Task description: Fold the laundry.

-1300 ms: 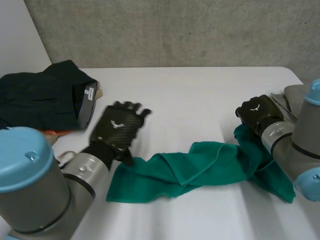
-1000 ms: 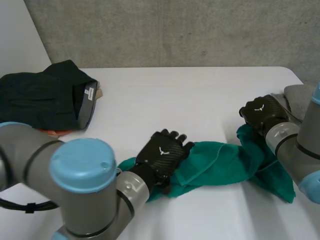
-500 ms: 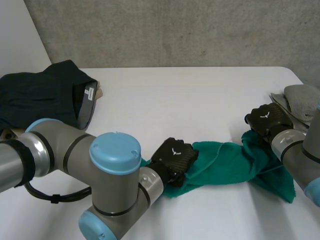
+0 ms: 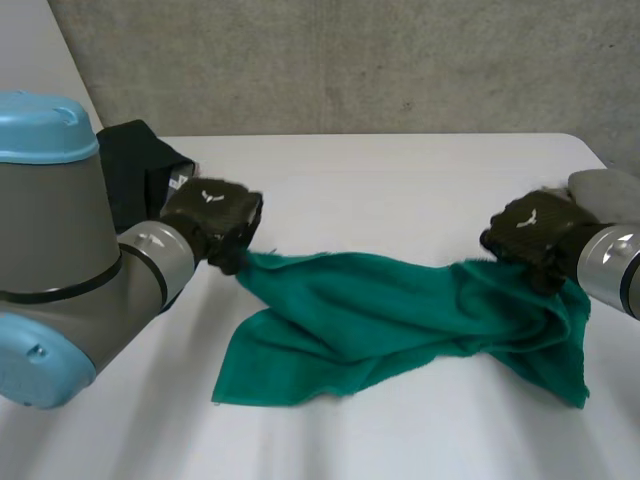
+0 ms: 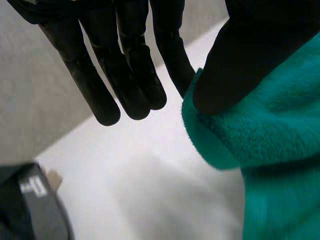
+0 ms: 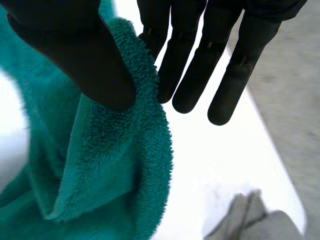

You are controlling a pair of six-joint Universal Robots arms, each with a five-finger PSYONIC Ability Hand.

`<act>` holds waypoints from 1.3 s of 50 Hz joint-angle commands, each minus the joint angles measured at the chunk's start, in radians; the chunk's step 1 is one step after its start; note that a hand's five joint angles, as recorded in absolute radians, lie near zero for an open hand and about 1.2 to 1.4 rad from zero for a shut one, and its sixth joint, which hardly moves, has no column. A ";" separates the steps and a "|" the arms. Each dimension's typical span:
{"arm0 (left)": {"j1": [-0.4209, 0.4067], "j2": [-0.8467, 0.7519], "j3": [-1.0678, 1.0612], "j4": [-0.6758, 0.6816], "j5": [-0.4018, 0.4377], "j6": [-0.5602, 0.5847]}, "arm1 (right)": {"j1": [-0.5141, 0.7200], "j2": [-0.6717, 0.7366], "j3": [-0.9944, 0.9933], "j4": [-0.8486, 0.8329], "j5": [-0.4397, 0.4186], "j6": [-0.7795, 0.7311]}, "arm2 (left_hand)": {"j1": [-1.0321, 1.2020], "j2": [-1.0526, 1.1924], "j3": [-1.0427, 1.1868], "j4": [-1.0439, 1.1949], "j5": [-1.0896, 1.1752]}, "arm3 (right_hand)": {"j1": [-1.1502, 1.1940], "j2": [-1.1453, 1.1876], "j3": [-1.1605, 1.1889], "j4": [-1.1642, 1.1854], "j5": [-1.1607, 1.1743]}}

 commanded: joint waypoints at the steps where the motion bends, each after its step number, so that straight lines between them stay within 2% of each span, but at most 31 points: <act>1: 0.039 -0.157 0.091 0.101 -0.017 0.011 | 0.061 0.141 -0.138 -0.124 0.098 -0.001 | 0.253 0.202 0.207 0.199 0.241 | 0.275 0.218 0.208 0.199 0.244; 4: 0.050 -0.183 0.165 0.199 -0.027 -0.002 | 0.078 0.176 -0.218 -0.256 0.158 0.047 | 0.253 0.202 0.207 0.199 0.241 | 0.275 0.218 0.208 0.199 0.244; 5: 0.062 -0.191 0.225 0.280 -0.040 -0.013 | 0.087 0.187 -0.273 -0.347 0.196 0.080 | 0.253 0.202 0.207 0.199 0.241 | 0.275 0.218 0.208 0.199 0.244; 8: 0.087 -0.188 0.312 0.405 -0.063 -0.041 | 0.097 0.181 -0.343 -0.499 0.238 0.131 | 0.253 0.202 0.207 0.199 0.241 | 0.275 0.218 0.208 0.199 0.244; 9: 0.100 -0.183 0.367 0.481 -0.084 -0.067 | 0.098 0.166 -0.369 -0.609 0.244 0.171 | 0.253 0.202 0.207 0.199 0.241 | 0.275 0.218 0.208 0.199 0.244; 12: 0.125 -0.169 0.432 0.584 -0.112 -0.119 | 0.097 0.130 -0.369 -0.784 0.232 0.239 | 0.253 0.202 0.207 0.199 0.241 | 0.275 0.218 0.208 0.199 0.244; 13: 0.137 -0.160 0.466 0.636 -0.121 -0.149 | 0.094 0.106 -0.354 -0.895 0.217 0.283 | 0.253 0.202 0.207 0.199 0.241 | 0.275 0.218 0.208 0.199 0.244; 18: 0.168 -0.129 0.501 0.669 -0.115 -0.205 | 0.081 0.061 -0.292 -1.114 0.145 0.365 | 0.253 0.202 0.207 0.199 0.241 | 0.275 0.218 0.208 0.199 0.244; 23: 0.205 -0.061 0.385 0.593 -0.093 -0.217 | 0.061 0.038 -0.222 -1.050 0.040 0.371 | 0.253 0.202 0.207 0.199 0.241 | 0.275 0.218 0.208 0.199 0.244; 29: 0.223 0.052 0.051 0.575 -0.043 -0.253 | 0.038 0.032 -0.067 -0.859 -0.117 0.355 | 0.253 0.202 0.207 0.199 0.241 | 0.275 0.218 0.208 0.199 0.244; 32: 0.217 0.075 -0.131 0.588 0.006 -0.253 | 0.038 0.055 0.022 -0.783 -0.150 0.333 | 0.253 0.202 0.207 0.199 0.241 | 0.275 0.218 0.208 0.199 0.244; 36: 0.199 0.059 -0.317 0.632 0.046 -0.237 | 0.043 0.131 0.106 -0.713 -0.156 0.280 | 0.253 0.202 0.207 0.199 0.241 | 0.275 0.218 0.208 0.199 0.244; 43: 0.197 0.021 -0.466 0.741 0.031 -0.180 | 0.042 0.270 0.133 -0.608 -0.138 0.188 | 0.253 0.202 0.207 0.199 0.241 | 0.275 0.218 0.208 0.199 0.244; 45: 0.202 0.027 -0.480 0.753 0.023 -0.177 | 0.037 0.288 0.116 -0.581 -0.121 0.188 | 0.253 0.202 0.207 0.199 0.241 | -0.050 -0.107 -0.116 -0.126 -0.081; 46: 0.203 0.030 -0.483 0.753 0.020 -0.177 | 0.035 0.288 0.111 -0.579 -0.113 0.199 | 0.253 0.202 0.207 0.199 0.241 | -0.278 -0.335 -0.345 -0.354 -0.309; 48: 0.206 0.050 -0.486 0.747 0.017 -0.179 | 0.031 0.282 0.110 -0.591 -0.087 0.261 | 0.253 0.202 0.207 0.199 0.241 | -0.538 -0.594 -0.604 -0.614 -0.569; 52: 0.208 0.090 -0.491 0.740 0.016 -0.182 | 0.025 0.244 0.120 -0.620 -0.044 0.433 | 0.253 0.202 0.207 0.199 0.241 | -0.761 -0.818 -0.828 -0.837 -0.792; 59: 0.212 0.141 -0.486 0.735 0.017 -0.190 | -0.024 0.112 0.188 -0.596 -0.033 0.665 | 0.253 0.202 0.207 0.199 0.241 | -0.809 -0.866 -0.875 -0.885 -0.840; 65: 0.223 0.180 -0.468 0.711 0.019 -0.211 | -0.095 0.020 0.268 -0.487 -0.033 0.825 | 0.253 0.202 0.207 0.199 0.241 | -0.724 -0.781 -0.790 -0.800 -0.755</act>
